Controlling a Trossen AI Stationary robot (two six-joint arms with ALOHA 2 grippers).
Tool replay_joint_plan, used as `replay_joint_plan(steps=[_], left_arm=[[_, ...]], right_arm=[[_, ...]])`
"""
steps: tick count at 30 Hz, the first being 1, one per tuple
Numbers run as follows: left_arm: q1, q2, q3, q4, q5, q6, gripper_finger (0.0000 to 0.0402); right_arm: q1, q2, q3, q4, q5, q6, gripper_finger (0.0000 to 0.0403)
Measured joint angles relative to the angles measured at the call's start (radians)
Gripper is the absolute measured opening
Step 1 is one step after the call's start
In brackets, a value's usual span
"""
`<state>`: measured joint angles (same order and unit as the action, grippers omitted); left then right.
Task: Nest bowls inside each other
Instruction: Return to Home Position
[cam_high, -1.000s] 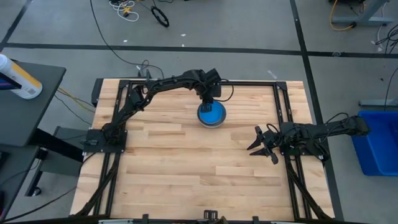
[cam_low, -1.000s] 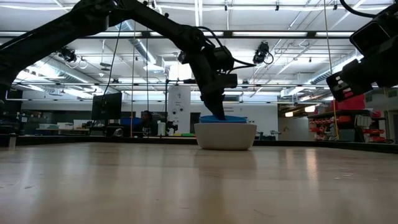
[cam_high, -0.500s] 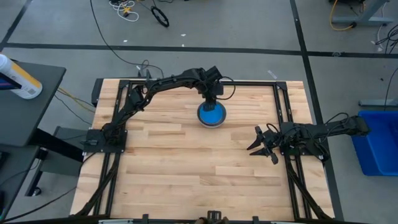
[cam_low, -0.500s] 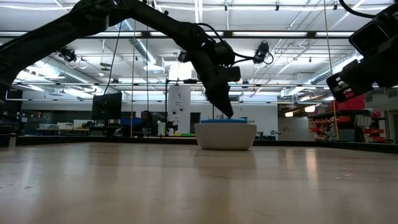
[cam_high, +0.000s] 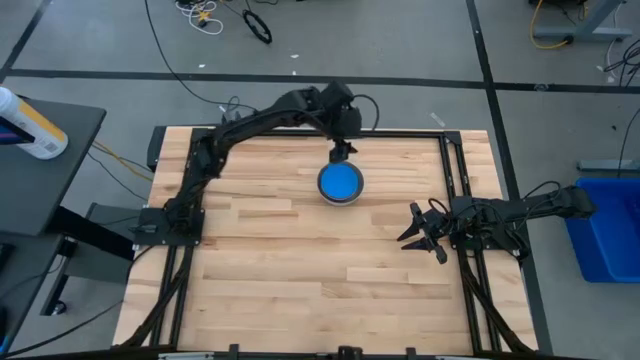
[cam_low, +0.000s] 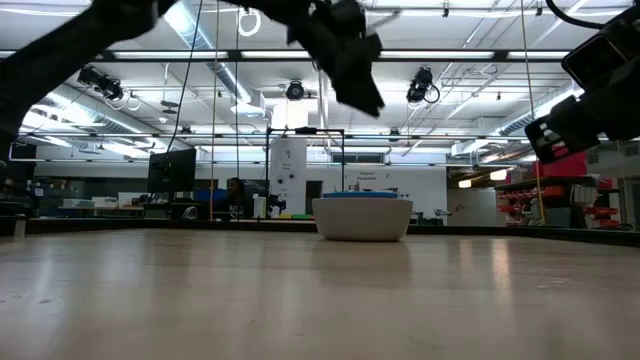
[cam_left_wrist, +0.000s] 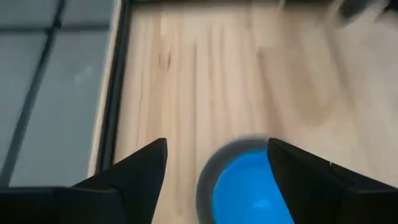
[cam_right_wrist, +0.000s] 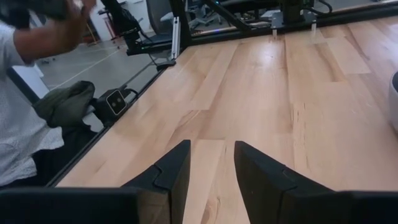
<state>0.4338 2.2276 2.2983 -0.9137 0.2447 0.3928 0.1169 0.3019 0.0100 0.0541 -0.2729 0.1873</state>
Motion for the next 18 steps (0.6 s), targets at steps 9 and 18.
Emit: replay_joint_plan(steps=[9,18], left_arm=[[-0.029,-0.250,-0.006,-0.132,-0.077,-0.077,0.0280],[-0.254,-0.584,-0.160,-0.226,-0.051,-0.055,0.0279]], right_arm=[[0.000,0.000,0.000,0.028,0.009,-0.046,0.0135],[0.001,-0.004,0.031,0.081,-0.127,-0.033,0.0130]])
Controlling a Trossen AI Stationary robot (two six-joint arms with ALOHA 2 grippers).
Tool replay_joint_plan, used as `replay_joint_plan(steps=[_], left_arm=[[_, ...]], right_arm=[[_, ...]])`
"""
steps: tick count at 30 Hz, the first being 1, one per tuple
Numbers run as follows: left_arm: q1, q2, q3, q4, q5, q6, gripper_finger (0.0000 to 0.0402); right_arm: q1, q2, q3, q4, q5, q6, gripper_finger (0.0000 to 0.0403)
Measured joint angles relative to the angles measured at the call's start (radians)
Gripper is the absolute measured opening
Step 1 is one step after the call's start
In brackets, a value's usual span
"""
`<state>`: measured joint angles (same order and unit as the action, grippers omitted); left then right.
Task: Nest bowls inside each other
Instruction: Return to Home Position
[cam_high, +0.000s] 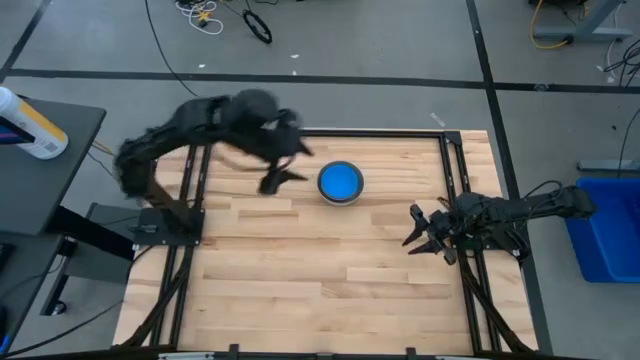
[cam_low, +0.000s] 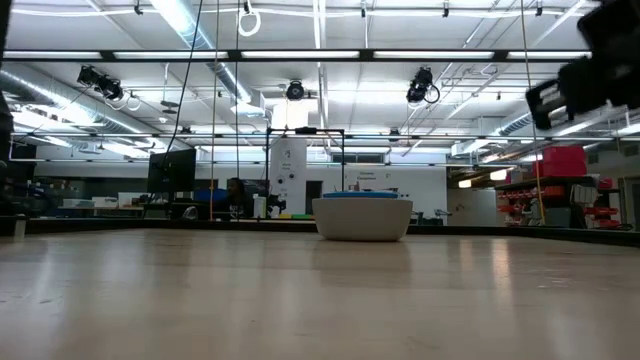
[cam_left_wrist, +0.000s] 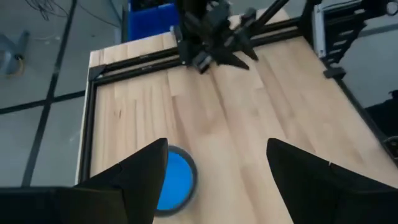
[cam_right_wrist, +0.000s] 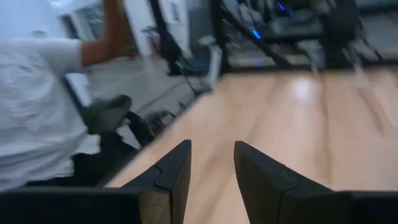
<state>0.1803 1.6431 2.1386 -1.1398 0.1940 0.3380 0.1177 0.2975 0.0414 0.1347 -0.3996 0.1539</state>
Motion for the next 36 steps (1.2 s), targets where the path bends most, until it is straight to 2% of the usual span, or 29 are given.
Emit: replay_joint_plan(steps=[3,6,13,17,20,23,27,36], left_arm=[[-0.082,-0.138,-0.142,0.019,-0.098,-0.084,0.0280],[-0.162,-0.294,-0.349,0.077,-0.182,-0.178,0.0279],[-0.401,-0.729,-0.986,0.352,-0.297,-0.429,0.0279],[-0.555,-0.967,-1.351,0.584,-0.357,-0.553,0.0279],[-0.653,-1.081,-1.564,0.729,-0.396,-0.602,0.0279],[-0.722,-1.121,-1.692,0.823,-0.424,-0.619,0.0279],[-0.797,-1.124,-1.779,0.936,-0.431,-0.571,0.0279],[-0.944,-1.197,-1.890,0.958,-0.483,-0.572,0.0279]], right_arm=[[0.001,-0.016,0.056,-0.007,-0.058,-0.028,0.0132],[0.002,-0.045,0.131,-0.109,-0.092,-0.057,0.0134],[0.031,-0.184,0.191,-0.296,-0.106,-0.065,0.0133],[0.065,-0.294,0.192,-0.403,-0.034,-0.065,0.0136],[0.093,-0.294,0.194,-0.444,0.024,-0.062,0.0138],[0.122,-0.279,0.187,-0.445,0.091,-0.056,0.0137],[0.172,-0.281,0.159,-0.434,0.126,-0.061,0.0135],[0.303,-0.281,0.041,-0.304,0.152,-0.056,0.0140]])
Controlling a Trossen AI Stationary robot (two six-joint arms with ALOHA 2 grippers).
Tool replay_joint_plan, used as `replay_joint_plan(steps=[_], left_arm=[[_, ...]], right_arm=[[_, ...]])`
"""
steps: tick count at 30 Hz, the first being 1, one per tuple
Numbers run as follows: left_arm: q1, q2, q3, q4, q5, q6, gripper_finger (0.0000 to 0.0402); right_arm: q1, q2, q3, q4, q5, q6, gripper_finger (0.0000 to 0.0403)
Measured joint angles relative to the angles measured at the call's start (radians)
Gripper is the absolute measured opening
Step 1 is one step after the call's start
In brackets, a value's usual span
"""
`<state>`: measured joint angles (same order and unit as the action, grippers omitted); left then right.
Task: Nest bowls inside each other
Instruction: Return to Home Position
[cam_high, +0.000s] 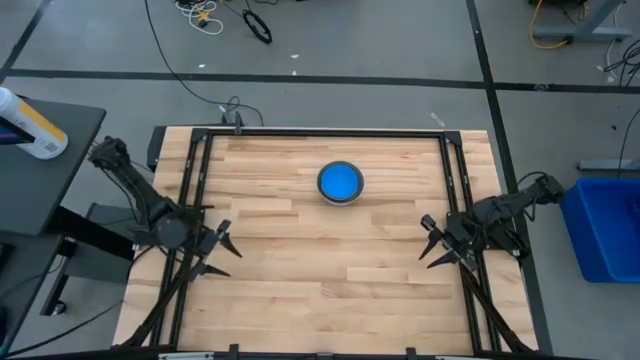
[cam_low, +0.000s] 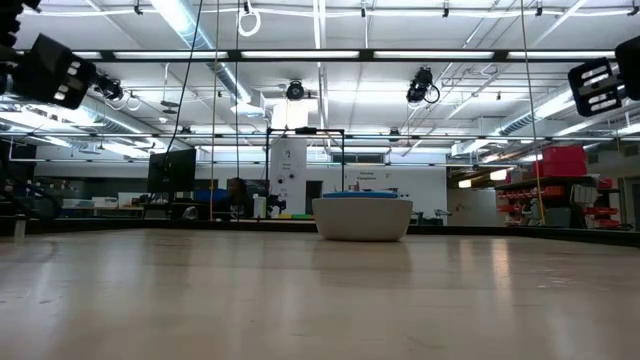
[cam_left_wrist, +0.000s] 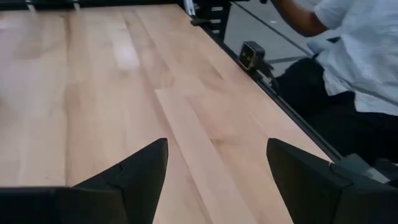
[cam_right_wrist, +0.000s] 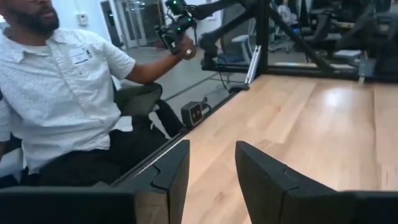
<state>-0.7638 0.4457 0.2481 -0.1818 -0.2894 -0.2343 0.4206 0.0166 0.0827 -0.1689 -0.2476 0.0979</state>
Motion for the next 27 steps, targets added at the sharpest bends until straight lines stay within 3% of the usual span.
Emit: replay_joint_plan(steps=[9,12,15,17,20,23,27], left_arm=[[-0.158,-0.225,-0.109,-0.090,-0.166,-0.048,0.0279],[-0.204,-0.276,-0.109,-0.138,-0.115,-0.069,0.0280],[-0.231,-0.309,-0.106,-0.192,0.028,-0.118,0.0281],[-0.241,-0.317,-0.106,-0.166,0.034,-0.172,0.0280],[-0.251,-0.327,-0.106,-0.126,-0.017,-0.120,0.0279],[-0.251,-0.337,-0.106,-0.108,-0.001,-0.045,0.0279],[-0.251,-0.355,-0.106,-0.088,0.042,0.003,0.0279]], right_arm=[[0.101,-0.002,-0.002,0.015,0.068,0.010,0.0142],[0.133,-0.001,-0.002,0.003,0.129,0.018,0.0141],[0.157,-0.001,-0.002,-0.005,0.185,0.013,0.0140],[0.163,-0.001,-0.002,-0.015,0.193,0.004,0.0142],[0.165,-0.001,-0.002,-0.015,0.174,0.024,0.0142],[0.165,-0.001,-0.002,0.000,0.096,0.084,0.0139],[0.166,-0.001,-0.002,0.036,-0.004,0.050,0.0139]])
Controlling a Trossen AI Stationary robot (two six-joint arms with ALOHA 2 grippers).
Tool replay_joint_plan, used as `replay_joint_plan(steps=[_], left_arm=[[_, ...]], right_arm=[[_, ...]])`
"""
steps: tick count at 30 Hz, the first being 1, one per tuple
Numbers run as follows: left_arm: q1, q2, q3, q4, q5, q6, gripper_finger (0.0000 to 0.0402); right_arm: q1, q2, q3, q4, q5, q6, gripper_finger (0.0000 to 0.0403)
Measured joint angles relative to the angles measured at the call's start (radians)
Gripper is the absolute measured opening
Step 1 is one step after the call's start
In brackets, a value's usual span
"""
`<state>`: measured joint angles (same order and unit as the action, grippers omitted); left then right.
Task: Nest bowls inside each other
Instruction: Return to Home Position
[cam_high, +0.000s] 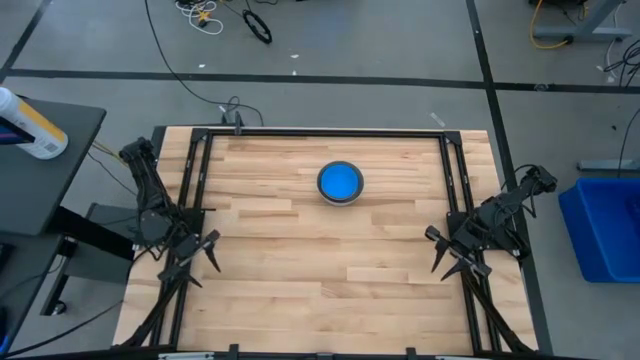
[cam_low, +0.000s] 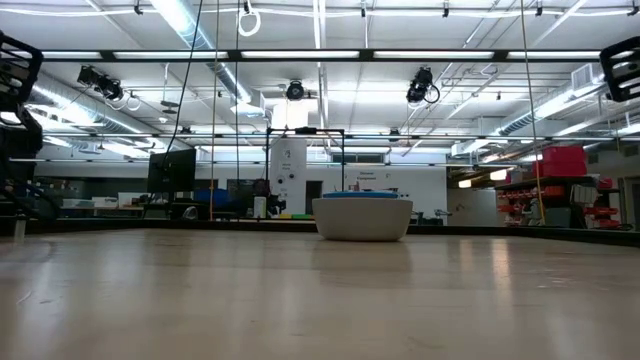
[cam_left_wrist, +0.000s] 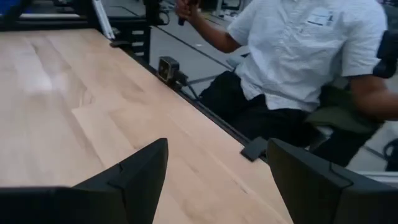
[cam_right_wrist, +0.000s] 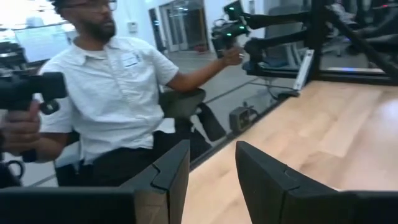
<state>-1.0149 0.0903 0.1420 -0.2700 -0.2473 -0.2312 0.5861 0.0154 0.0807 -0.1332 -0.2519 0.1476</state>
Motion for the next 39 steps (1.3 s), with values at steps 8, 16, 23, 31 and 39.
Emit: replay_joint_plan(steps=[8,16,23,31,39], left_arm=[[0.000,-0.010,-0.002,0.098,0.084,0.188,0.0279],[0.067,-0.008,-0.133,0.333,0.036,0.287,0.0279],[0.248,-0.001,-0.133,0.333,0.042,0.290,0.0279],[0.615,-0.001,-0.134,0.305,0.236,0.257,0.0279],[0.919,0.004,-0.134,0.328,0.439,0.299,0.0279]], right_arm=[[0.000,0.000,0.000,0.002,-0.015,-0.006,0.0146],[0.000,0.000,0.000,-0.003,-0.015,-0.033,0.0142],[0.000,0.000,0.000,-0.017,-0.014,-0.033,0.0141],[0.000,0.000,0.000,-0.020,-0.013,-0.033,0.0149],[0.000,0.000,0.000,-0.021,-0.012,-0.033,0.0148]])
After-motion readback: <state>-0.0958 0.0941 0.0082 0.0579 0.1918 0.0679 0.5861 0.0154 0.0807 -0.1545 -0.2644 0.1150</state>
